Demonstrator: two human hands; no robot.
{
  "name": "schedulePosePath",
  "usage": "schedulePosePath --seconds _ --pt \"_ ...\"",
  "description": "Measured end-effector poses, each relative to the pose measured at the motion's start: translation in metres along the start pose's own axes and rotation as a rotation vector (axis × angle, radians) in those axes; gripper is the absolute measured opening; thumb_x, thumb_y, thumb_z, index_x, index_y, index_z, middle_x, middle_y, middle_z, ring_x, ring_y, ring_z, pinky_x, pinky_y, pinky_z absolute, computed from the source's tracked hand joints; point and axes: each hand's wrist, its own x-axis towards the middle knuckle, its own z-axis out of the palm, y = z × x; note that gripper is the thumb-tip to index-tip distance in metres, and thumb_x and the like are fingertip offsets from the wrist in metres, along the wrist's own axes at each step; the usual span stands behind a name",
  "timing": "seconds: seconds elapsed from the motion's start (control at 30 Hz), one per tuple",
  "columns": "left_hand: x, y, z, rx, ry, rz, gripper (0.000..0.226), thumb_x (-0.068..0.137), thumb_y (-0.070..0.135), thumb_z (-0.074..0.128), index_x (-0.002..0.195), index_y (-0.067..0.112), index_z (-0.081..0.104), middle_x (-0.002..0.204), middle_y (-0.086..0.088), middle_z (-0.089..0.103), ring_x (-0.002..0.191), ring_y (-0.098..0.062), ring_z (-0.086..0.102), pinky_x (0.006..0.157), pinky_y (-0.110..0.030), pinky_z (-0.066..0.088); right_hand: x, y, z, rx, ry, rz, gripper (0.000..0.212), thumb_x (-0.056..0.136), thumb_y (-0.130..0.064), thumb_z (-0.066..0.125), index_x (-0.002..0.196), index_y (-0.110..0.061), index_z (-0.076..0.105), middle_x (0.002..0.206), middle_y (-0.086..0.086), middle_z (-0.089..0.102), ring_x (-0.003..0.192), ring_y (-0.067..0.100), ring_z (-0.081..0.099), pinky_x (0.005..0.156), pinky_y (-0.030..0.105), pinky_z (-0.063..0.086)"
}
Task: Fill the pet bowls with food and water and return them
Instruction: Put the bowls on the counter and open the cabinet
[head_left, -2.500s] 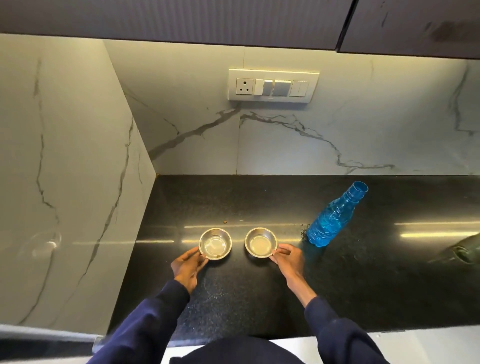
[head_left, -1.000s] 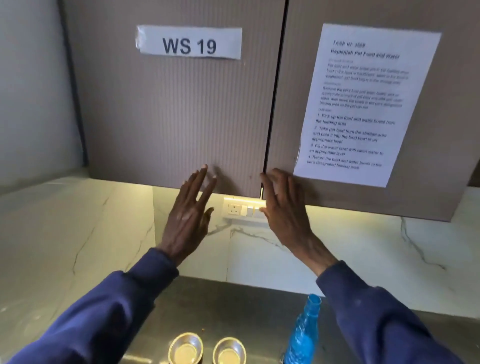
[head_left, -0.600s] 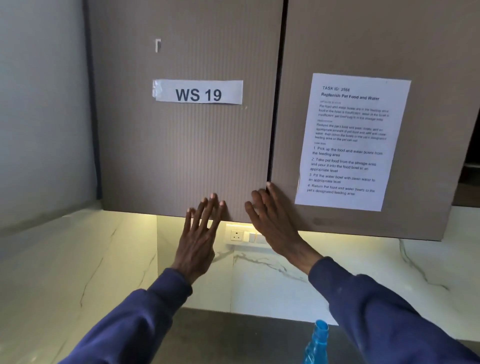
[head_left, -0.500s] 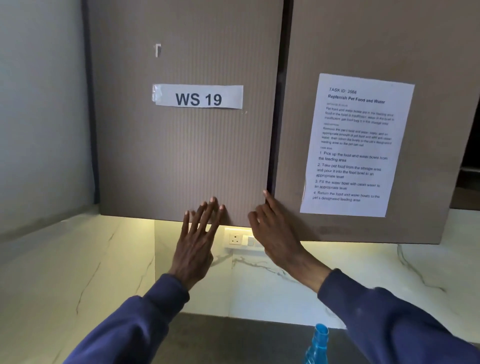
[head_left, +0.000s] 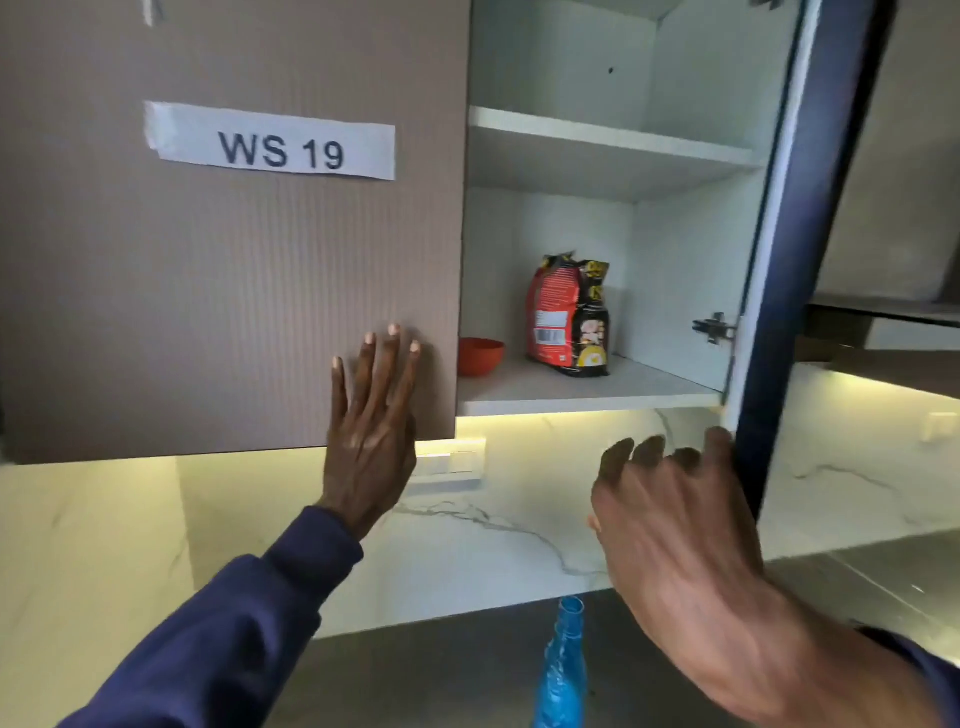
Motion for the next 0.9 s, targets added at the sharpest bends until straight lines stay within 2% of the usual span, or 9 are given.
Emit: schedulePosePath --seconds 0.03,0.1,0.17,0.23,0.37,0.47,0.63,0.73,0.9 --pt "0.004 0.000 0.005 0.009 0.022 0.007 0.075 0.093 -0.002 0.053 0.161 0.005 0.020 0.170 -0.019 0.010 0.158 -0.040 0.007 0.124 -0.064 0.014 -0.005 0.004 0.006 -0.049 -0.042 0.067 0.054 0.101 -0.039 0.060 0.136 0.000 0.051 0.121 0.026 0.062 0.103 0.036 0.064 0.110 0.065 0.031" --pt "0.011 0.001 0.016 -0.007 0.053 0.021 0.070 0.097 0.000 0.049 0.160 0.003 0.019 0.170 -0.020 0.011 0.158 -0.040 0.009 0.124 -0.064 0.013 -0.009 0.012 0.019 -0.089 -0.174 0.116 0.080 0.101 -0.041 0.058 0.159 -0.004 0.018 0.163 0.031 0.023 0.147 0.054 0.029 0.112 0.081 -0.002" --pt "0.018 0.004 0.028 -0.028 0.073 0.035 0.064 0.103 0.006 0.044 0.161 0.001 0.017 0.170 -0.019 0.011 0.158 -0.040 0.011 0.123 -0.065 0.015 -0.011 0.020 0.035 -0.087 -0.258 0.182 0.090 0.100 -0.038 0.057 0.162 -0.008 -0.001 0.166 0.031 -0.007 0.151 0.059 -0.004 0.105 0.081 -0.021" --pt "0.026 0.010 0.038 -0.030 0.099 0.040 0.063 0.105 0.012 0.042 0.161 0.002 0.015 0.171 -0.017 0.011 0.158 -0.037 0.011 0.123 -0.065 0.017 -0.012 0.024 0.053 -0.046 -0.254 0.246 0.095 0.099 -0.043 0.056 0.162 -0.009 -0.007 0.164 0.031 -0.019 0.148 0.060 -0.018 0.103 0.079 -0.028" --pt "0.034 0.016 0.053 -0.013 0.129 0.056 0.064 0.104 0.015 0.041 0.161 0.003 0.015 0.171 -0.014 0.013 0.159 -0.034 0.014 0.123 -0.064 0.019 -0.001 0.028 0.078 0.073 -0.176 0.382 0.107 0.093 -0.067 0.050 0.161 -0.009 -0.009 0.162 0.030 -0.027 0.146 0.055 -0.030 0.112 0.070 -0.026" --pt "0.032 0.015 0.061 -0.019 0.154 0.051 0.064 0.103 0.016 0.040 0.161 0.003 0.017 0.171 -0.013 0.014 0.158 -0.033 0.015 0.123 -0.063 0.019 0.018 0.033 0.091 0.178 -0.146 0.525 0.107 0.093 -0.070 0.046 0.162 -0.011 -0.011 0.161 0.028 -0.031 0.146 0.051 -0.034 0.111 0.065 -0.032" --pt "0.034 0.015 0.065 0.000 0.174 0.084 0.066 0.100 0.015 0.045 0.160 0.001 0.021 0.170 -0.016 0.017 0.157 -0.036 0.018 0.125 -0.062 0.018 0.050 0.042 0.100 0.338 -0.048 0.733 0.110 0.091 -0.071 0.049 0.162 -0.011 -0.009 0.164 0.029 -0.023 0.152 0.049 -0.023 0.117 0.070 -0.019" --pt "0.037 0.010 0.066 0.026 0.177 0.088 0.065 0.100 0.015 0.044 0.159 0.001 0.022 0.170 -0.016 0.018 0.157 -0.036 0.019 0.125 -0.061 0.017 0.092 0.039 0.107 0.483 -0.048 0.669 0.112 0.091 -0.070 0.051 0.161 -0.010 -0.012 0.165 0.027 -0.022 0.152 0.050 -0.020 0.116 0.069 -0.014" --pt "0.037 0.014 0.067 0.051 0.152 0.070 0.065 0.101 0.018 0.040 0.160 0.002 0.020 0.170 -0.015 0.016 0.158 -0.035 0.017 0.125 -0.061 0.017 0.202 0.037 0.136 0.832 0.047 0.391 0.106 0.096 -0.050 0.062 0.160 0.002 -0.006 0.169 0.027 -0.004 0.157 0.042 -0.005 0.127 0.049 0.001"
